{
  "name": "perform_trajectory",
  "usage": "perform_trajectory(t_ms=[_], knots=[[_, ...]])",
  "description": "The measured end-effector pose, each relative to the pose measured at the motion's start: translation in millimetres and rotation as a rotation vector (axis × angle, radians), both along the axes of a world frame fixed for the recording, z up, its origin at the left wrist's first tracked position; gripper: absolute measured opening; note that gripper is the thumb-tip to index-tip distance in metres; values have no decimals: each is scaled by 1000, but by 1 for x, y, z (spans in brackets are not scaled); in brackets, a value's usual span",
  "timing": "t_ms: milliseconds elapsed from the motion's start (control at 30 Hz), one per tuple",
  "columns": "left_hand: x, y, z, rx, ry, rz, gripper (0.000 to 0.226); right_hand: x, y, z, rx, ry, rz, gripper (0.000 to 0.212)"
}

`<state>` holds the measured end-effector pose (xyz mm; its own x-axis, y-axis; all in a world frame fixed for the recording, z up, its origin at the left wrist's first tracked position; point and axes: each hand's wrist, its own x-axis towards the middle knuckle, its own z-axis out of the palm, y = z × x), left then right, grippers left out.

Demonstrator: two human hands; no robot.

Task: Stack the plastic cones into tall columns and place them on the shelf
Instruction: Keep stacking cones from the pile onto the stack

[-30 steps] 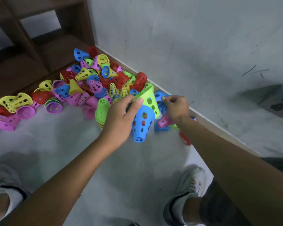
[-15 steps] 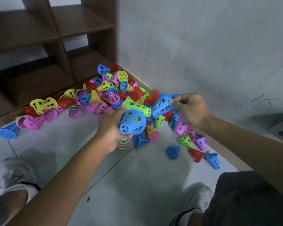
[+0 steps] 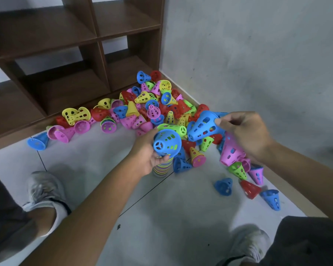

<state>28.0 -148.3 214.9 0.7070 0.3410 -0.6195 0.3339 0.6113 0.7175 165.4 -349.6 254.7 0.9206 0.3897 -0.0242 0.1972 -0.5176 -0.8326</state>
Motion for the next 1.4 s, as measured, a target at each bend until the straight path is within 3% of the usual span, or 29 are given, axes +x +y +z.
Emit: perform_trajectory(t_ms=[167, 433, 600, 733, 833, 933, 1067, 1133, 1333, 1400], knots=[[2, 6, -13, 4, 31, -8, 26, -1, 14, 3, 3, 5, 24, 16], [6, 20, -19, 225, 83, -2, 30, -1, 36, -5, -58, -49, 19, 19], [9, 31, -3, 167, 32, 89, 26, 5, 44, -2, -54, -69, -14, 19], [17, 30, 4, 147, -32, 26, 34, 9, 45, 1, -57, -77, -27, 19], [20, 23, 2, 150, -38, -21, 54, 12, 40, 2, -63, -83, -37, 20], [21, 19, 2, 116, -53, -49, 56, 15, 34, 4, -53, -72, -69, 17], [26, 24, 8, 17, -129, -59, 85, 16, 29, 5, -48, -75, -79, 17], [30, 26, 9, 20, -149, -63, 89, 16, 26, 5, -62, -76, -68, 17], [35, 18, 2, 100, -58, -131, 61, 13, 21, 5, -64, -46, -57, 18], [36, 16, -7, 204, 15, -215, 65, 13, 21, 5, -62, -44, -55, 18]])
